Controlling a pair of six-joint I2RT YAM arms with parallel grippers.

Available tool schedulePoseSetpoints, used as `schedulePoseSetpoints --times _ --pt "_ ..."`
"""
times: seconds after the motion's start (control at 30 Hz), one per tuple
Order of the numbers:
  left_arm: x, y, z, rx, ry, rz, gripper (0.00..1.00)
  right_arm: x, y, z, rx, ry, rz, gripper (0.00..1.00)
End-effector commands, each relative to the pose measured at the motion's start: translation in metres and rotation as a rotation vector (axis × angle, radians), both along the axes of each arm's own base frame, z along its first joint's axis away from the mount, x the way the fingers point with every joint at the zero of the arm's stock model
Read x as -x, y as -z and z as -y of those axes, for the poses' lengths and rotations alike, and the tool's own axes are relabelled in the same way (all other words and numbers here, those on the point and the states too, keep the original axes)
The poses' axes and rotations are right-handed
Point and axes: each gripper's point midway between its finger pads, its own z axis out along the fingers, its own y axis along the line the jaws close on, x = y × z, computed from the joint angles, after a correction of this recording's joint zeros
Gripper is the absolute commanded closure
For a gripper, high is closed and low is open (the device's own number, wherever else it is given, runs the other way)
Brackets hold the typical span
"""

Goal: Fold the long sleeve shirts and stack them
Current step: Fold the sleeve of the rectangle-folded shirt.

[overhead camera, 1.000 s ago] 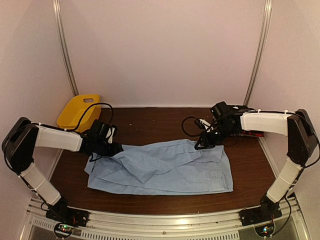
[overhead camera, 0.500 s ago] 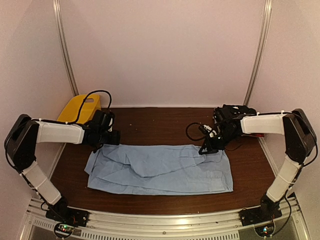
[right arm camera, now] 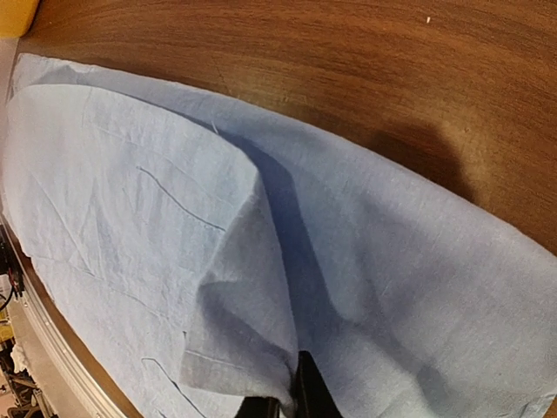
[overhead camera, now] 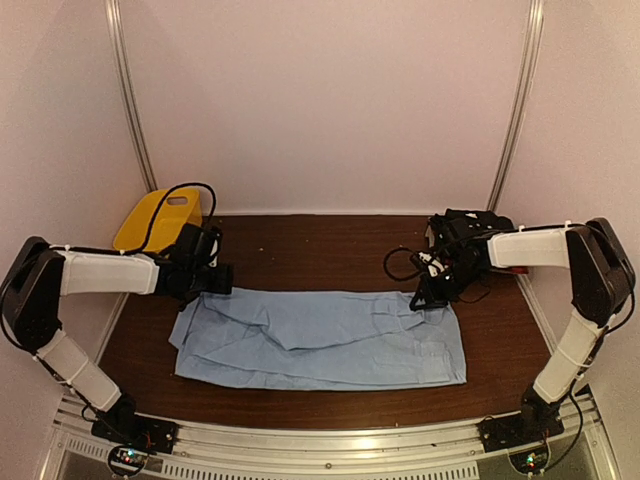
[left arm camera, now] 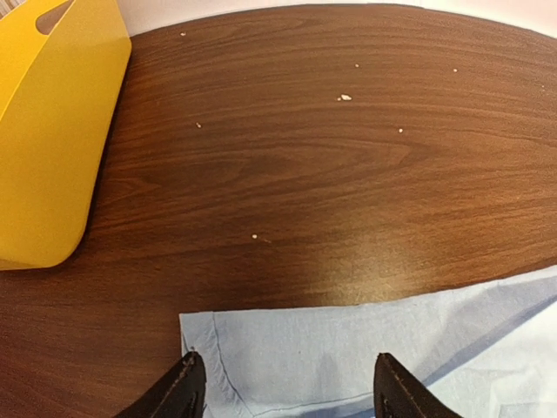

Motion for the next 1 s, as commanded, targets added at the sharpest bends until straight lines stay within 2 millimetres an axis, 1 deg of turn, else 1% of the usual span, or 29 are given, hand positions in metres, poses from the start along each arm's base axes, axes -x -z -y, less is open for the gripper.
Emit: schedulePoseSetpoints --times 0.0,0.2,0.33,0.37,0.47,0.67,0.8,0.97 --pt "-0.001 -0.019 0.004 0.053 0.024 0.063 0.33 -0.014 -0.012 0.01 0.024 0.022 0.055 0.91" --pt "0.003 -0.02 0.008 0.08 0.042 0.056 0.33 -0.018 -0.006 0.01 0.023 0.027 0.044 0.91" --pt "0.007 -0.021 0.011 0.104 0.065 0.065 0.33 -0.02 -0.001 0.014 0.046 0.039 0.038 0.91" --pt "0.007 -0.024 0.016 0.127 0.083 0.08 0.33 -0.02 -0.001 0.015 0.048 0.042 0.039 0.91" --pt "0.014 -0.027 0.027 0.183 0.148 0.09 0.33 -0.024 -0.003 0.018 0.051 0.052 0.046 0.91" --pt "0.036 -0.035 0.061 0.33 0.336 0.114 0.34 -0.031 -0.005 0.022 0.069 0.062 0.054 0.89" --pt "0.047 -0.033 0.084 0.358 0.443 0.099 0.34 -0.036 -0.003 0.026 0.096 0.068 0.055 0.88" --pt "0.062 -0.019 0.108 0.358 0.543 0.055 0.34 -0.047 -0.006 0.035 0.143 0.092 0.077 0.86"
